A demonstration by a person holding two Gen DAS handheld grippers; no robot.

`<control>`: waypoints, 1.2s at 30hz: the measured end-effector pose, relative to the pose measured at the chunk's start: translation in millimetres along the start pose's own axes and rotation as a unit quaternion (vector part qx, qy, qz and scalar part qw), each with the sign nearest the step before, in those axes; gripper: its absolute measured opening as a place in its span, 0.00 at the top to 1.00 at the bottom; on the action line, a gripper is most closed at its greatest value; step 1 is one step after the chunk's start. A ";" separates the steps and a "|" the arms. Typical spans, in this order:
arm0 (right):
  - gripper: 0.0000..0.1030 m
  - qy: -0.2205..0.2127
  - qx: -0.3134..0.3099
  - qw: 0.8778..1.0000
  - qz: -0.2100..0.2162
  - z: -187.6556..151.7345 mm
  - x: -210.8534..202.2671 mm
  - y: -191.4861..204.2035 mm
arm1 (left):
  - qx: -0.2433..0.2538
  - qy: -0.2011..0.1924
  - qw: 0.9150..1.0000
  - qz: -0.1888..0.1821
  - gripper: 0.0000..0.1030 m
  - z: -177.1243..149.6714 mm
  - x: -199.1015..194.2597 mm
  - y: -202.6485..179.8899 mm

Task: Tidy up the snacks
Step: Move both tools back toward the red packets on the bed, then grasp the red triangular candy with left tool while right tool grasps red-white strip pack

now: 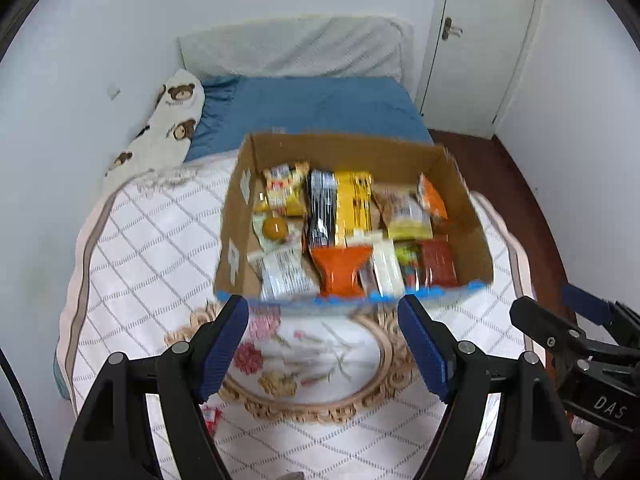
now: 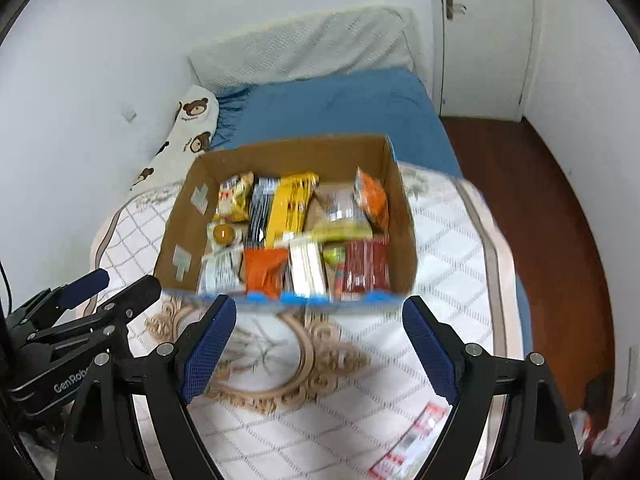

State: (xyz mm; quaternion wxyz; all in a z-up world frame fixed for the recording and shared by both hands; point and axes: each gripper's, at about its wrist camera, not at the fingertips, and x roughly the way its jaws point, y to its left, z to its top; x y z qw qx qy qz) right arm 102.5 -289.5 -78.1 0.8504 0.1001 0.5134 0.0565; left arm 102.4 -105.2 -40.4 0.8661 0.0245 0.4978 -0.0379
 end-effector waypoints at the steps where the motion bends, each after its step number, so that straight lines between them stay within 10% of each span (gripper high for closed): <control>1: 0.15 0.009 0.011 1.000 0.003 -9.0 2.3 -6.7 | 0.001 0.008 1.000 0.000 0.26 -7.3 3.6 -1.6; 19: 0.15 0.231 0.159 0.956 -0.087 -181.4 156.8 -150.6 | 0.007 0.231 0.971 0.057 0.26 -147.0 141.8 -13.5; 24: 0.40 0.211 0.077 0.968 -0.112 -175.1 170.8 -124.3 | -0.019 0.244 0.966 0.084 0.26 -158.6 145.2 6.8; 36: 0.46 0.228 -0.076 0.970 -0.029 -175.7 203.1 3.8 | -0.164 0.243 0.948 0.122 0.26 -179.6 114.4 136.9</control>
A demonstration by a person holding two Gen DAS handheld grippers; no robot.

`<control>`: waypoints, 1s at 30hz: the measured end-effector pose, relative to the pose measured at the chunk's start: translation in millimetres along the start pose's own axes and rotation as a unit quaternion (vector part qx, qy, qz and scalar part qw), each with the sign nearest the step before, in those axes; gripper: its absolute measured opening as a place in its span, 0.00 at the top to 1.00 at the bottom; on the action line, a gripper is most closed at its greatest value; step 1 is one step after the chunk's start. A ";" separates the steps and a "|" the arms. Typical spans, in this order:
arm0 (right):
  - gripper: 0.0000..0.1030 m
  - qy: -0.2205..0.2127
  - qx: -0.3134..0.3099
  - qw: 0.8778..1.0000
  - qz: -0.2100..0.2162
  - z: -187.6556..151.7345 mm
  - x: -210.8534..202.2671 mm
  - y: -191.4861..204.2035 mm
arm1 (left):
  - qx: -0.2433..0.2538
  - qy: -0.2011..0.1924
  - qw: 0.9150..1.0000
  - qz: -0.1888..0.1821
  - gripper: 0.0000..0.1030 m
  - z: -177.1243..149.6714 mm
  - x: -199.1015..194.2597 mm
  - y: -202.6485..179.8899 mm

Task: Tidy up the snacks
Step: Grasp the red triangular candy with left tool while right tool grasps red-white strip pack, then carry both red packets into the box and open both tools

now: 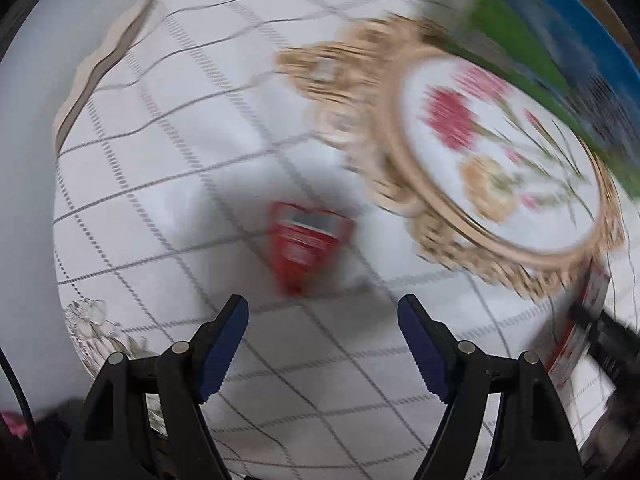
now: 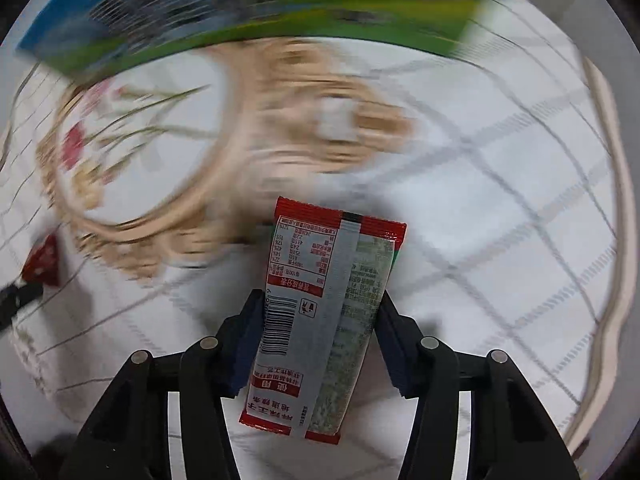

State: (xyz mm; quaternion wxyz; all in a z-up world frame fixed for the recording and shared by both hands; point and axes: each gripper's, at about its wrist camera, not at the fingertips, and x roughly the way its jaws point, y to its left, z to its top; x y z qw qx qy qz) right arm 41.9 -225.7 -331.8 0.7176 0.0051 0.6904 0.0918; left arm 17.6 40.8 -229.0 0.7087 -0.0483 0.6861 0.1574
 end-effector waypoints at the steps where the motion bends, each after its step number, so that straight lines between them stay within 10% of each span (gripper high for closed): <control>1: 0.46 0.004 -0.006 1.000 0.004 -0.5 2.7 12.4 | -0.010 0.007 1.000 -0.006 0.26 4.4 2.6 10.1; 12: 0.46 0.027 -0.022 0.999 0.011 3.6 15.0 70.5 | 0.000 0.090 0.993 -0.075 0.28 34.3 54.8 14.7; 14: 0.46 0.030 -0.021 0.999 0.016 3.8 15.2 70.1 | 0.003 0.096 0.993 -0.069 0.56 33.0 65.3 13.3; 16: 0.47 0.032 -0.021 0.999 0.016 9.2 17.2 72.7 | 0.006 0.093 0.993 -0.067 0.63 28.5 67.5 9.3; 30: 0.36 0.081 0.002 0.996 0.032 15.9 32.6 11.8 | 0.145 0.107 0.981 -0.072 0.69 -57.9 65.4 -122.4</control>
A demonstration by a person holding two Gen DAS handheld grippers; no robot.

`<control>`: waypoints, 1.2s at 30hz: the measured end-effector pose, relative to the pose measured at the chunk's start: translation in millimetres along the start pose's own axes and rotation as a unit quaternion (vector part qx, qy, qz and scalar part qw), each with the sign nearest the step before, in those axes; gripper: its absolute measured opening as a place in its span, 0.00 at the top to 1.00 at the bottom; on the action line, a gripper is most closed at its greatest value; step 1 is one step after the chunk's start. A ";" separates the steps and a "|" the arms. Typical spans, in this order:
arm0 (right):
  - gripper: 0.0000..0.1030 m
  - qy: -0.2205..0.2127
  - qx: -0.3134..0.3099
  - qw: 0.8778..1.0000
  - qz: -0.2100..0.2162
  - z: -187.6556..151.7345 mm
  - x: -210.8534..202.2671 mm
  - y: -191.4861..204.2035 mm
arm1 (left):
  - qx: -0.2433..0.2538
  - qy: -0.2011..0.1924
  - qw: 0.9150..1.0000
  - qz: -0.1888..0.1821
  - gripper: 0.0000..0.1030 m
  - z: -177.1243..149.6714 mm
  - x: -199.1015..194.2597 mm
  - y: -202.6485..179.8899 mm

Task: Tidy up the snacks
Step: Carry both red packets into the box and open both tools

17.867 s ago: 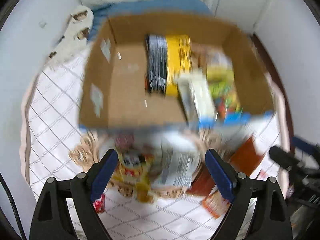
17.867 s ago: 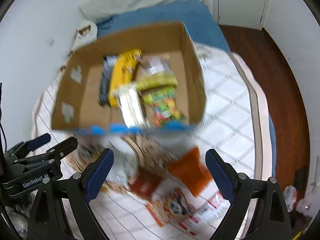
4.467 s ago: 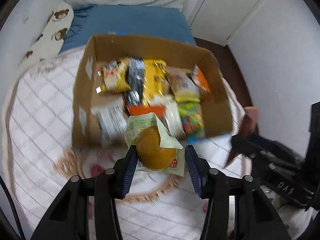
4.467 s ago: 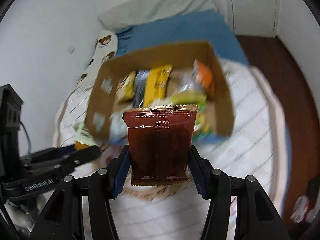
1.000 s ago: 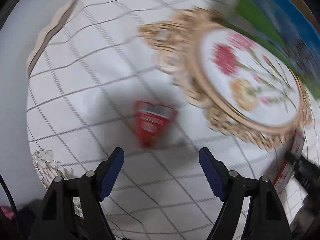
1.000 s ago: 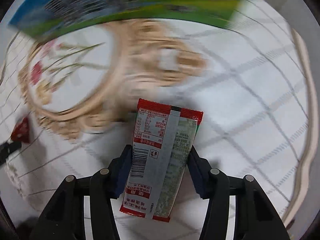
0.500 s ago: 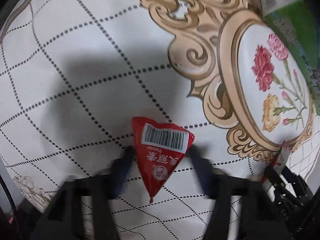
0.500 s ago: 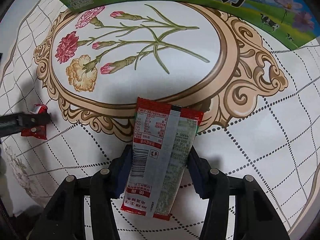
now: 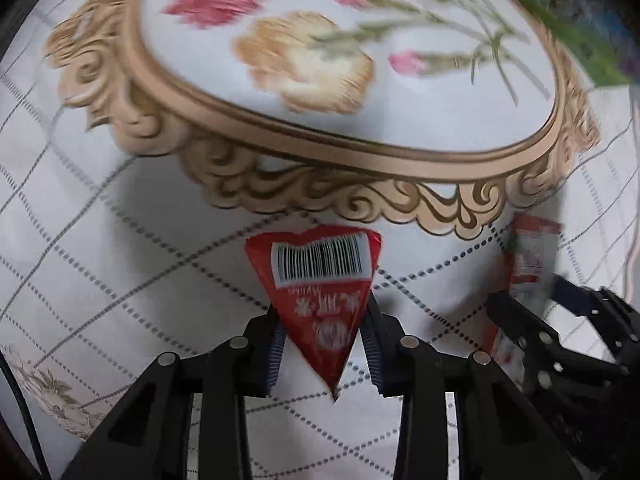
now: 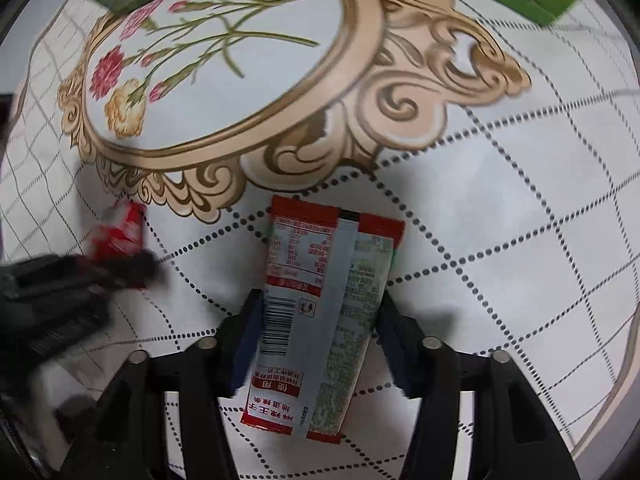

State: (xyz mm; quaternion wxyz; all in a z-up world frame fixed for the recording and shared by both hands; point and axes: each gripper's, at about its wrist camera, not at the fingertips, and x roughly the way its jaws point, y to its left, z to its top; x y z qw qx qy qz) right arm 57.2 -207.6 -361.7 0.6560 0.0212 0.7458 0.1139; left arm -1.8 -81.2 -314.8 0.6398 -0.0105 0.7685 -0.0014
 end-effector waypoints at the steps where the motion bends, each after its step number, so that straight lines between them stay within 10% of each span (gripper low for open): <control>1: 0.36 0.000 0.003 1.000 -0.002 -1.3 -1.4 -6.1 | 0.003 0.000 1.000 0.006 0.69 -0.3 3.3 -3.1; 17: 0.53 -0.059 -0.010 0.998 -0.026 -15.7 -24.5 5.0 | 0.010 -0.026 1.000 0.009 0.72 34.7 -38.8 -5.9; 29: 0.53 -0.144 -0.005 0.987 0.072 -13.1 -161.9 -10.8 | 0.035 -0.135 0.987 -0.076 0.72 48.0 -186.9 -30.5; 36: 0.53 -0.220 -0.015 0.971 0.087 54.6 -255.8 -13.8 | 0.057 -0.188 0.976 -0.093 0.72 120.7 -269.4 -48.0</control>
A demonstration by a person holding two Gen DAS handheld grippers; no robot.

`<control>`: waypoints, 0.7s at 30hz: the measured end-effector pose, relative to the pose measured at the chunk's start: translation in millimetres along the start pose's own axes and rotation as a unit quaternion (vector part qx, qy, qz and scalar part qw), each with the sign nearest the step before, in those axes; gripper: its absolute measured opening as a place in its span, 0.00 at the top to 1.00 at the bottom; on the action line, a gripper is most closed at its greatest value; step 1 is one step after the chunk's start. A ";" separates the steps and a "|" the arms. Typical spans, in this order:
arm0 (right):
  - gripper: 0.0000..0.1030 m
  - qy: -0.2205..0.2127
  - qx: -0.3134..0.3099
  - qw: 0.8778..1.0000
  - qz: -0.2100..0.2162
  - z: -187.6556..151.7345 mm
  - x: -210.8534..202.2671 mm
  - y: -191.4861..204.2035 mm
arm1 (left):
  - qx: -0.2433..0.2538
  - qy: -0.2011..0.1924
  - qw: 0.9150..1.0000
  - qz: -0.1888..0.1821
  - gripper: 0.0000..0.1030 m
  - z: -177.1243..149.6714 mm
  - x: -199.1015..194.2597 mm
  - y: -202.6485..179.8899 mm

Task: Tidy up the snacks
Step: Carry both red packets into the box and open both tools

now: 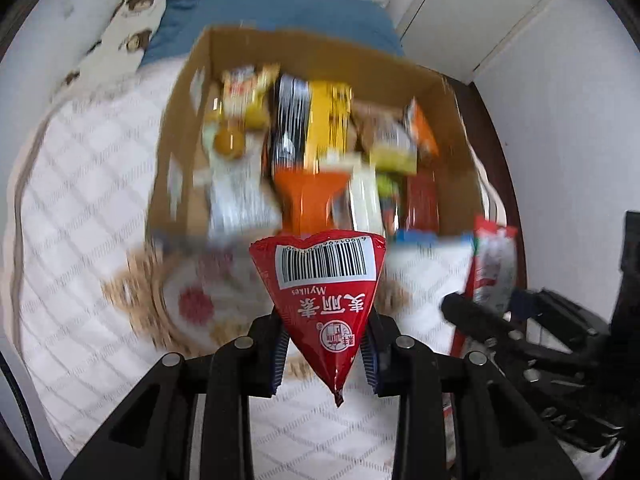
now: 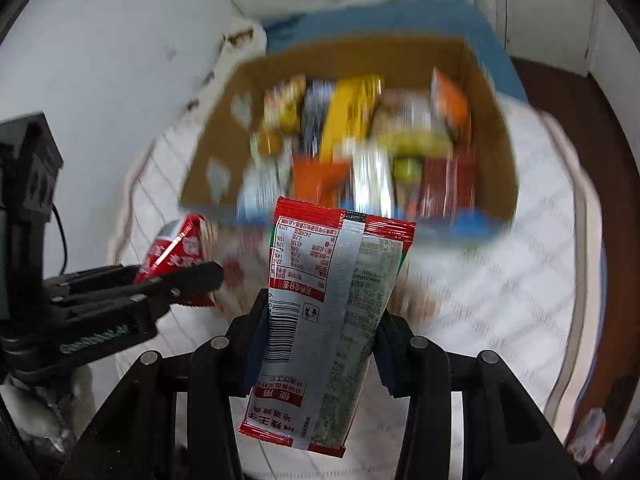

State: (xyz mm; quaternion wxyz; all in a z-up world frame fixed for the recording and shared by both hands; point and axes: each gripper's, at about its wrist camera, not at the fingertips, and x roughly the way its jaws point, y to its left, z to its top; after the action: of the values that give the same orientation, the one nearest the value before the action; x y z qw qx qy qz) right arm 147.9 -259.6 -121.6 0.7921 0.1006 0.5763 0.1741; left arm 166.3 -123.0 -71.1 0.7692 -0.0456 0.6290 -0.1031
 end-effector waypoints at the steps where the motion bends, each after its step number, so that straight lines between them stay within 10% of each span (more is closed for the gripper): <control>1: 0.53 -0.010 -0.005 1.000 -0.006 17.1 -1.5 -0.8 | -0.002 -0.002 1.000 0.001 0.72 11.2 3.4 5.0; 10: 0.53 0.014 -0.014 0.998 -0.055 150.3 66.6 -15.4 | -0.042 0.054 0.997 0.024 0.72 106.1 78.5 54.9; 21: 0.44 0.095 0.011 0.993 -0.070 190.3 166.2 -42.3 | -0.054 0.117 0.990 0.056 0.70 143.1 139.7 72.0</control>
State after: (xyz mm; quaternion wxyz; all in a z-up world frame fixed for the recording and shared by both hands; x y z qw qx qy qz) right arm 380.8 -225.5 -222.6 0.7431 0.0517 0.6562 0.1207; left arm 339.6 -91.5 -190.1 0.6911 -0.0396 0.7210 -0.0305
